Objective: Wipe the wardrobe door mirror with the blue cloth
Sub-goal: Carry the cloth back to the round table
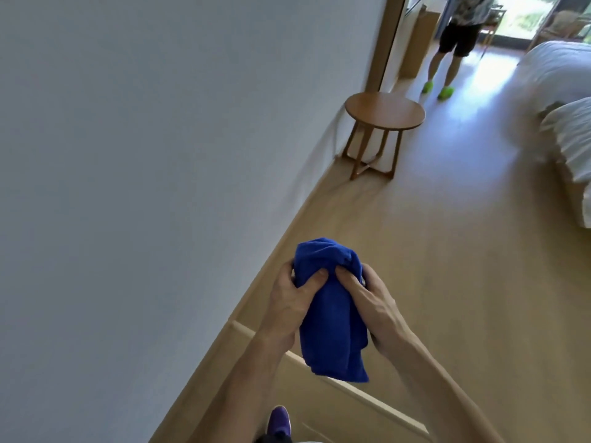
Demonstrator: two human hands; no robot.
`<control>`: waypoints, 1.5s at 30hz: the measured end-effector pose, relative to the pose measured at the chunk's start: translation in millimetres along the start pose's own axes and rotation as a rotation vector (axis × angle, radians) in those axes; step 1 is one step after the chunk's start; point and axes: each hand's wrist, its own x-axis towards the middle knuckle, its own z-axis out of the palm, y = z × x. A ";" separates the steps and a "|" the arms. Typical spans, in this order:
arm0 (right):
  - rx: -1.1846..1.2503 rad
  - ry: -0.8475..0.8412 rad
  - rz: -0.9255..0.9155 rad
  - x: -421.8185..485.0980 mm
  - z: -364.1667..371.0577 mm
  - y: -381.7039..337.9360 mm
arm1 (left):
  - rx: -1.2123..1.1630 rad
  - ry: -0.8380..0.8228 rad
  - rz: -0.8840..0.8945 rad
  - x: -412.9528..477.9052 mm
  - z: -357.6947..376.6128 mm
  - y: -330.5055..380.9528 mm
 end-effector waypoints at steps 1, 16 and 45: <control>0.002 0.013 -0.001 7.1 0.2 -4.5 | -0.001 -0.019 -0.004 11.0 1.0 5.0; 0.078 0.186 0.008 96.9 -64.9 -20.1 | 0.094 -0.200 -0.049 126.0 79.6 27.9; 0.124 0.351 0.040 320.7 -290.5 -84.2 | 0.261 -0.299 -0.141 353.2 328.2 47.1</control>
